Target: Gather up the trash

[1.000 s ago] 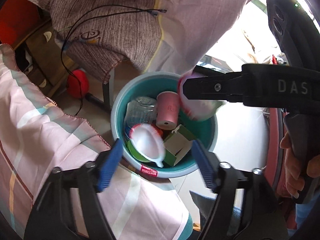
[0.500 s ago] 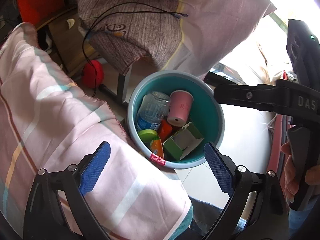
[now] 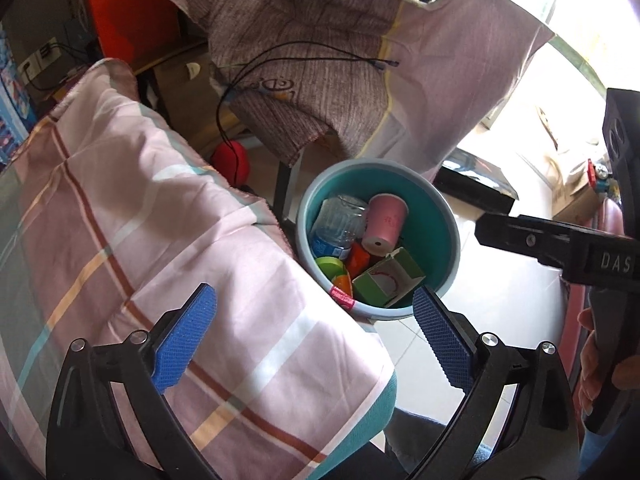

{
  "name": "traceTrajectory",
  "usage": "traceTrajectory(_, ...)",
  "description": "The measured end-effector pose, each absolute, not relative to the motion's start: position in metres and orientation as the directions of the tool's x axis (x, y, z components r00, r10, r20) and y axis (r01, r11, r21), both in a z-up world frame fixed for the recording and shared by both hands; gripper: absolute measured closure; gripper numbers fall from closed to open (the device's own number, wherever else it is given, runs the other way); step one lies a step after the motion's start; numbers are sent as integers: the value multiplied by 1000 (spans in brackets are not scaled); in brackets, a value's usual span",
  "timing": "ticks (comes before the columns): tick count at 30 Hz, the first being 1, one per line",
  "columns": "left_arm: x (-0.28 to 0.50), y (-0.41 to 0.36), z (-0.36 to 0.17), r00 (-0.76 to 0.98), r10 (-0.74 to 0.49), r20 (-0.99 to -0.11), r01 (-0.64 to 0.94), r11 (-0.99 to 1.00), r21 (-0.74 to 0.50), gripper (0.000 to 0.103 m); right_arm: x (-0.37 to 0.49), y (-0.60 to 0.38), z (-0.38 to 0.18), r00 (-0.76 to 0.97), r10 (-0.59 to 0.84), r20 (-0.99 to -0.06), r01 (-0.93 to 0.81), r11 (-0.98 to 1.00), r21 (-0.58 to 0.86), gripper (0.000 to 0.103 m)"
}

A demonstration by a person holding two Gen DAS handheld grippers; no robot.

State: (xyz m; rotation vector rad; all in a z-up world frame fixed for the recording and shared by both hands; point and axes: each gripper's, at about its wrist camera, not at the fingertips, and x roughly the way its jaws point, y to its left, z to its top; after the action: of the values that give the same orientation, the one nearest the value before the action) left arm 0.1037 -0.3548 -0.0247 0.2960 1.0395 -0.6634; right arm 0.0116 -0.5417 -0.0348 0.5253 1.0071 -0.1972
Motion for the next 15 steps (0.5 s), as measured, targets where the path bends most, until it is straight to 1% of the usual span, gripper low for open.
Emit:
traceTrajectory(5,95,-341,-21,361,-347,-865,600,797,-69,4,-4,-525,-29,539,63,-840,364,882,300,9)
traceTrajectory(6,93,-339,-20,366,-343,-865,593,802,-67,4,-6,-522,-28,540,57,-840,359,887,291,7)
traceTrajectory(15,71,-305,-17,400,-316,-860,535,843,-61,4,-28,-495,-18,564,27,-826,318,915,247,7)
